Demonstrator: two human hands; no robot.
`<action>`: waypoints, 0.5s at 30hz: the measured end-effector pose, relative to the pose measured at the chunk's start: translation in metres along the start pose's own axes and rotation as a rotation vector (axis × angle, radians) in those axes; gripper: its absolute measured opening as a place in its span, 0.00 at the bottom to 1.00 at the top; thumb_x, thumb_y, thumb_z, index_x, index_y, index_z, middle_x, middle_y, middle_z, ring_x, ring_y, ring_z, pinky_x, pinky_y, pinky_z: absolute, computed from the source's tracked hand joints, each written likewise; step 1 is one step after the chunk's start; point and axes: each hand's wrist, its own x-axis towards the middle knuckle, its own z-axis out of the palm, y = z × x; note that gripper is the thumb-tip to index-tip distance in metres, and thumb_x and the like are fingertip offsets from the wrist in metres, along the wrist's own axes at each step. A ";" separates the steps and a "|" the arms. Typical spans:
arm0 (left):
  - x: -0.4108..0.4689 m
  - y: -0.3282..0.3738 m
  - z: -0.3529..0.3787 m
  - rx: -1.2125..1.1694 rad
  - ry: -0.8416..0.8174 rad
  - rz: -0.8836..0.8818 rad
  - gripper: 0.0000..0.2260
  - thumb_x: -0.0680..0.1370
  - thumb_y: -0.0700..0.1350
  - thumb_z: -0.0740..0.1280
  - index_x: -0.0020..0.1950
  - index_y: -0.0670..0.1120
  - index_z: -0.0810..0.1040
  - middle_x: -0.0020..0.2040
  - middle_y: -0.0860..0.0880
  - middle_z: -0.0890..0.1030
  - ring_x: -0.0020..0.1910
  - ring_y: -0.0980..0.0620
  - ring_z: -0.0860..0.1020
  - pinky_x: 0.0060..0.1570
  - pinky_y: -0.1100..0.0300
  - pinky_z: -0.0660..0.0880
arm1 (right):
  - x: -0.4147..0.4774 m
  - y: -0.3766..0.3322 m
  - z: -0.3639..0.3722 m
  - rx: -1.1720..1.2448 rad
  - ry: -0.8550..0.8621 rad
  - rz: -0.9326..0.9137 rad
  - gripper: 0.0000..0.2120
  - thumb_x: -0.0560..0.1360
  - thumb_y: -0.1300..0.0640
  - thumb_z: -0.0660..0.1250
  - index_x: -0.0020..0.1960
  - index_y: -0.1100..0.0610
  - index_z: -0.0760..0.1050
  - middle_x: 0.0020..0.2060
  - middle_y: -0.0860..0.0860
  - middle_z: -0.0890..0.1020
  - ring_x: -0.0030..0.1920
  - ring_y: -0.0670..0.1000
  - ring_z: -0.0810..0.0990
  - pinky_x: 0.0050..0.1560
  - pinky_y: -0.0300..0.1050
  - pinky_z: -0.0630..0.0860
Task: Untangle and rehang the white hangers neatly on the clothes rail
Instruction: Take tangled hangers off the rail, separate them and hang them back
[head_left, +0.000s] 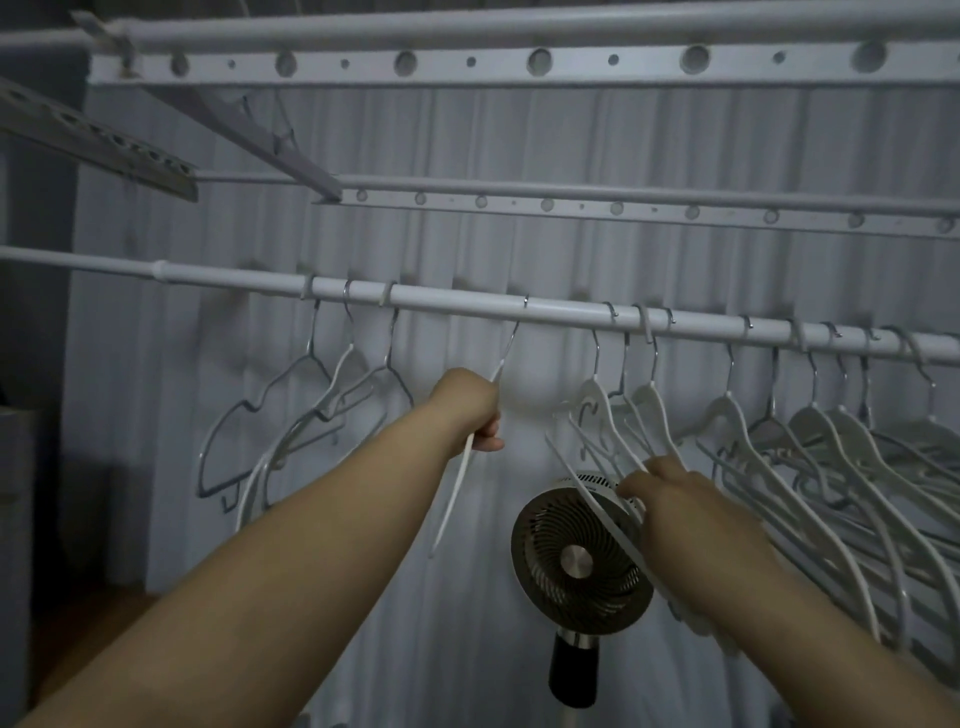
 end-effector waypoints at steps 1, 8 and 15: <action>-0.004 -0.003 -0.002 0.002 -0.013 0.010 0.09 0.79 0.32 0.53 0.41 0.37 0.69 0.32 0.44 0.69 0.15 0.53 0.67 0.12 0.68 0.67 | 0.000 -0.002 0.000 0.003 0.009 -0.001 0.21 0.75 0.58 0.62 0.68 0.51 0.65 0.65 0.49 0.65 0.65 0.51 0.67 0.56 0.43 0.70; -0.026 -0.007 -0.017 0.144 -0.102 0.097 0.05 0.80 0.41 0.55 0.49 0.42 0.69 0.38 0.47 0.71 0.28 0.52 0.73 0.23 0.64 0.69 | -0.004 -0.008 0.005 -0.070 0.044 -0.028 0.19 0.77 0.57 0.56 0.68 0.50 0.63 0.66 0.48 0.65 0.66 0.50 0.67 0.58 0.42 0.69; -0.055 -0.022 -0.042 0.532 0.076 0.531 0.19 0.78 0.50 0.60 0.68 0.47 0.69 0.67 0.50 0.71 0.64 0.52 0.71 0.59 0.64 0.65 | -0.008 -0.015 0.005 -0.170 0.212 0.037 0.22 0.58 0.53 0.79 0.51 0.52 0.81 0.55 0.54 0.80 0.57 0.59 0.78 0.54 0.55 0.75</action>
